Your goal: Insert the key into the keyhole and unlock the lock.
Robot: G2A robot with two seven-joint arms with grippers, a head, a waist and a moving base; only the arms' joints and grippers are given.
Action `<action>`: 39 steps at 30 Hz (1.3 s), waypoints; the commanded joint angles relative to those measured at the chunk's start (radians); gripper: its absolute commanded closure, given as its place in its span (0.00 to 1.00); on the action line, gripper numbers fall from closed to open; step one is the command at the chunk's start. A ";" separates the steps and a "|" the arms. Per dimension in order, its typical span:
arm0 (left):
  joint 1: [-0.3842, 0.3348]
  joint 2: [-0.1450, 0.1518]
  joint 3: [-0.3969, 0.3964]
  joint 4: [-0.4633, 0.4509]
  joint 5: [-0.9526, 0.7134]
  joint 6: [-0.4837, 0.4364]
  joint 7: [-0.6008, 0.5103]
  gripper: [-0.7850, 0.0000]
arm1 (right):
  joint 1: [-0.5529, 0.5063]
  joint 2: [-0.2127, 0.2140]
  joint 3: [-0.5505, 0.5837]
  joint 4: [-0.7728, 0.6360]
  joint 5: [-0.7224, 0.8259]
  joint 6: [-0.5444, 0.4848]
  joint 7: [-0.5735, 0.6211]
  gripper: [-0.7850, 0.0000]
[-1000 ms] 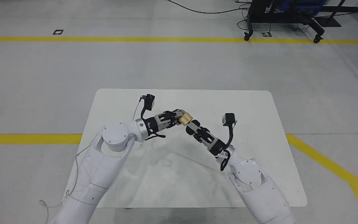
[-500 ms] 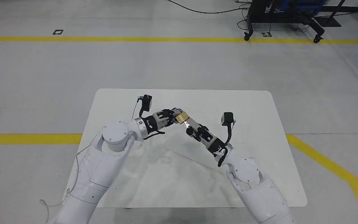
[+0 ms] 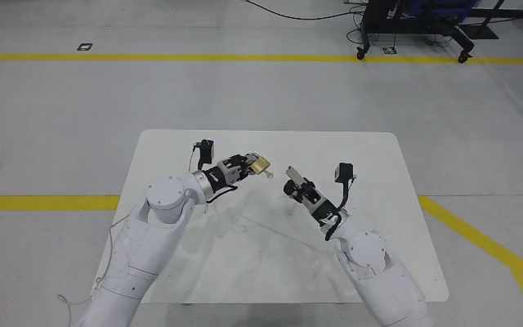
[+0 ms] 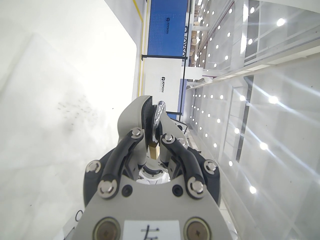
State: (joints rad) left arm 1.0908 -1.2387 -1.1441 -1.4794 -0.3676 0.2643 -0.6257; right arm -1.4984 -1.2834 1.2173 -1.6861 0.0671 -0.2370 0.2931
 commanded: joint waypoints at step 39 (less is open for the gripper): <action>-0.057 -0.037 0.032 0.183 -0.588 0.374 -0.107 1.00 | -0.019 0.010 0.006 -0.131 0.223 0.018 0.187 1.00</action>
State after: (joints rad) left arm 1.0335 -1.2756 -1.1118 -1.2961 -0.9557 0.6392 -0.7318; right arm -1.5187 -1.2726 1.2285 -1.8193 0.2981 -0.2252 0.4901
